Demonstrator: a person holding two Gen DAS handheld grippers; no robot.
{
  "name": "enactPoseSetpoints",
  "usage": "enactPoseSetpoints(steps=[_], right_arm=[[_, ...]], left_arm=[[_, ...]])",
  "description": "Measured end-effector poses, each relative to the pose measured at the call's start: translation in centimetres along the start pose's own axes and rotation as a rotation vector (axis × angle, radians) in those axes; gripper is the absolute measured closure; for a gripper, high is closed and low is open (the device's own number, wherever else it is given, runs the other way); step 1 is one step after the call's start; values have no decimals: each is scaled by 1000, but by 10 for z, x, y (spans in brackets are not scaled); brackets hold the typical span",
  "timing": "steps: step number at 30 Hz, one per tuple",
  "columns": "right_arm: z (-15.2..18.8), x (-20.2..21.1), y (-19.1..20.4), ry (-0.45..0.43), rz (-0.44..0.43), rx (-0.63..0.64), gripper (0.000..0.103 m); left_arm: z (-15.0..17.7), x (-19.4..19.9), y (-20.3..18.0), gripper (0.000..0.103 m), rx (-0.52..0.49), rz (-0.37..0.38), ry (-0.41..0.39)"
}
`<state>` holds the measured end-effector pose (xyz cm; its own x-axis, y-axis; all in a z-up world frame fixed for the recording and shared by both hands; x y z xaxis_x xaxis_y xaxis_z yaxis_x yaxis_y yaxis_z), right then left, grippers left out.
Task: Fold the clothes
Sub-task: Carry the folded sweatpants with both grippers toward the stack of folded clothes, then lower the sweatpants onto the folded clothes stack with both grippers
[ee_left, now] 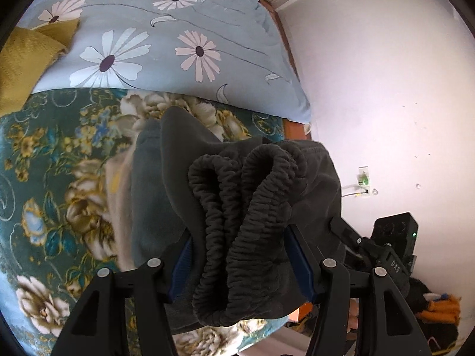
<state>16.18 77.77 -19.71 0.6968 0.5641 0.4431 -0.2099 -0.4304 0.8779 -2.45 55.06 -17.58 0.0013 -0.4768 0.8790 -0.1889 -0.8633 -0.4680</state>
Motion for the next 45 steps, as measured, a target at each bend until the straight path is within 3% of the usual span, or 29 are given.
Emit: enactPoseSetpoints(steps=[4, 9, 16, 20, 25, 29, 31, 37, 42, 45], right_arm=[[-29, -16, -27, 11, 17, -26, 41], [-41, -28, -64, 8, 41, -94, 41], [-39, -5, -68, -36, 39, -75, 41], [-20, 14, -56, -60, 53, -30, 41], [14, 4, -22, -3, 25, 76, 41], [4, -26, -22, 29, 85, 109, 41], [-7, -35, -32, 30, 111, 75, 42], [-27, -62, -57, 44, 55, 1, 45], [-34, -75, -71, 46, 64, -47, 65], [-36, -79, -74, 55, 64, -56, 68]], left_arm=[[-14, -40, 17, 41, 103, -48, 46], [-10, -66, 38, 39, 165, -99, 84], [-2, -52, 48, 39, 229, -65, 81], [11, -19, 17, 39, 91, -55, -5], [31, -31, -57, 39, -243, -62, -11], [16, -73, -39, 41, -175, -149, 27], [8, -85, -23, 41, -96, -129, 45], [-20, -110, -6, 41, -8, -163, 91], [-33, -131, -10, 42, -95, -299, 115], [-32, -131, -15, 41, -132, -333, 126]])
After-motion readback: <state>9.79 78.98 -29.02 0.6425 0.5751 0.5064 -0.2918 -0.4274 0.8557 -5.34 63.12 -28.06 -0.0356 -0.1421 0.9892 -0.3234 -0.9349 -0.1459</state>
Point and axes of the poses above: each gripper's, at about its wrist camera, not at the fingertips, and x roughly against the way its jaws point, y to its left, z to its underside, the point moved 3 cm from there along -x, roughly the way its jaws point, and after that the axes turned 9 degrees about -z, right-handed, at the moved point
